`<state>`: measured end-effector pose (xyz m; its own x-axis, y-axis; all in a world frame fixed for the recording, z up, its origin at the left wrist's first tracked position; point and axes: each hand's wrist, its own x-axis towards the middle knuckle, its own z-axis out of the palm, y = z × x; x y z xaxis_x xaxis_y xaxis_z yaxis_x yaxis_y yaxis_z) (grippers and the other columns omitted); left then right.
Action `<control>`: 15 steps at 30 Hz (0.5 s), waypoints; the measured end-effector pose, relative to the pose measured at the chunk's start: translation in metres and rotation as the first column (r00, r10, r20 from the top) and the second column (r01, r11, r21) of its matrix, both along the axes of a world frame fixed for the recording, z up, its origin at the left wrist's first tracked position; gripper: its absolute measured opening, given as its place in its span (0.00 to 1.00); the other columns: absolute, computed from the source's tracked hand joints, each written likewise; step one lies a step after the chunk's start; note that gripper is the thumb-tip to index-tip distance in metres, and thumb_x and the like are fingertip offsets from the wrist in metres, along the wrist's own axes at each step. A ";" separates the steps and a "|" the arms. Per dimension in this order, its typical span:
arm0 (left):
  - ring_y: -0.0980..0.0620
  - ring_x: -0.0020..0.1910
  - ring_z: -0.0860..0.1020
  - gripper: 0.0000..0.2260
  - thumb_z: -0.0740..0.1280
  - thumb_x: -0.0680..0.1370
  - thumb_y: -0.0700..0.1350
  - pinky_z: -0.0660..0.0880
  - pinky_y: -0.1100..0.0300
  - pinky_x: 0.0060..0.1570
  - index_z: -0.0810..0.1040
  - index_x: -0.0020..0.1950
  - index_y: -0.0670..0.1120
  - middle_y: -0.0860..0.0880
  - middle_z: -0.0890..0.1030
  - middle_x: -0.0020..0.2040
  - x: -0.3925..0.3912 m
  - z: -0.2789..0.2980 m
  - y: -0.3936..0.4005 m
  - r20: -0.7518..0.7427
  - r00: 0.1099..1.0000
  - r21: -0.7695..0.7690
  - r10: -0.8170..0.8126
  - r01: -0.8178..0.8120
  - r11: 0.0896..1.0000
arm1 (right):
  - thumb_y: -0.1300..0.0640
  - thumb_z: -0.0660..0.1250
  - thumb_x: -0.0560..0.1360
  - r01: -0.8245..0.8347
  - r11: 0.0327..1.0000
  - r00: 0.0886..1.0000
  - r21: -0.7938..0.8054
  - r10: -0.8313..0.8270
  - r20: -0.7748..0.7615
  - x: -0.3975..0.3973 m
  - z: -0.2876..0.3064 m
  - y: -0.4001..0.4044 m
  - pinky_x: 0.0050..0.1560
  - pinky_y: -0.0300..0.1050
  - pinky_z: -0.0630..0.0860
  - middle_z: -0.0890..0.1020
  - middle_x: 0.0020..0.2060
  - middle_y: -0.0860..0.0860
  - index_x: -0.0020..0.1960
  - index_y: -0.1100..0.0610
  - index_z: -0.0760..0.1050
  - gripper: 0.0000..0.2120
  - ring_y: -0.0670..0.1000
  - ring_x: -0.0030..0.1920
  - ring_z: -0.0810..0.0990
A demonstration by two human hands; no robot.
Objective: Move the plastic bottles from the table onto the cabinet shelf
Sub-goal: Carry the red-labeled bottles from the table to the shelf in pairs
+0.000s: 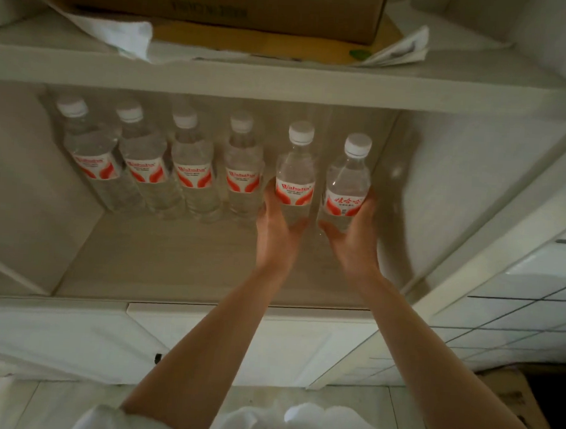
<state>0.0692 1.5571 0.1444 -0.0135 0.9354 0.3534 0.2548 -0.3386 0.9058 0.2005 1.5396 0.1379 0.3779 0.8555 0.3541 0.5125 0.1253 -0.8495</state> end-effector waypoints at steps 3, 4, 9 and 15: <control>0.61 0.60 0.73 0.38 0.75 0.71 0.41 0.69 0.73 0.54 0.57 0.74 0.55 0.52 0.75 0.66 0.008 -0.006 0.012 0.003 0.999 -0.024 0.036 -0.036 0.999 | 0.63 0.77 0.67 -0.021 1.000 0.999 -0.020 0.020 -0.032 0.002 -0.002 0.012 0.59 0.30 0.69 0.71 0.66 0.56 0.73 0.61 0.56 0.42 0.49 0.64 0.72; 0.59 0.60 0.73 0.38 0.75 0.71 0.41 0.71 0.69 0.55 0.58 0.75 0.53 0.50 0.75 0.66 0.011 -0.008 0.016 0.000 0.999 -0.032 0.052 -0.052 0.998 | 0.62 0.77 0.67 -0.025 0.999 0.999 -0.019 0.025 -0.034 0.004 -0.003 0.016 0.58 0.28 0.69 0.71 0.66 0.56 0.73 0.61 0.56 0.42 0.48 0.63 0.72; 0.58 0.60 0.73 0.39 0.74 0.71 0.39 0.71 0.67 0.53 0.56 0.75 0.54 0.48 0.74 0.67 0.017 -0.016 0.028 -0.042 0.995 -0.033 0.090 -0.091 0.995 | 0.62 0.76 0.68 -0.015 1.000 0.999 -0.009 0.014 -0.031 0.008 -0.009 0.030 0.54 0.17 0.61 0.70 0.68 0.56 0.75 0.60 0.54 0.43 0.45 0.63 0.69; 0.46 0.68 0.72 0.41 0.74 0.72 0.41 0.74 0.53 0.60 0.52 0.78 0.52 0.44 0.71 0.71 0.020 -0.024 0.036 -0.067 0.992 -0.092 0.107 -0.113 0.989 | 0.61 0.74 0.70 -0.008 0.999 0.998 -0.041 0.005 -0.066 0.008 -0.012 0.038 0.65 0.37 0.65 0.68 0.70 0.55 0.77 0.58 0.52 0.43 0.51 0.69 0.68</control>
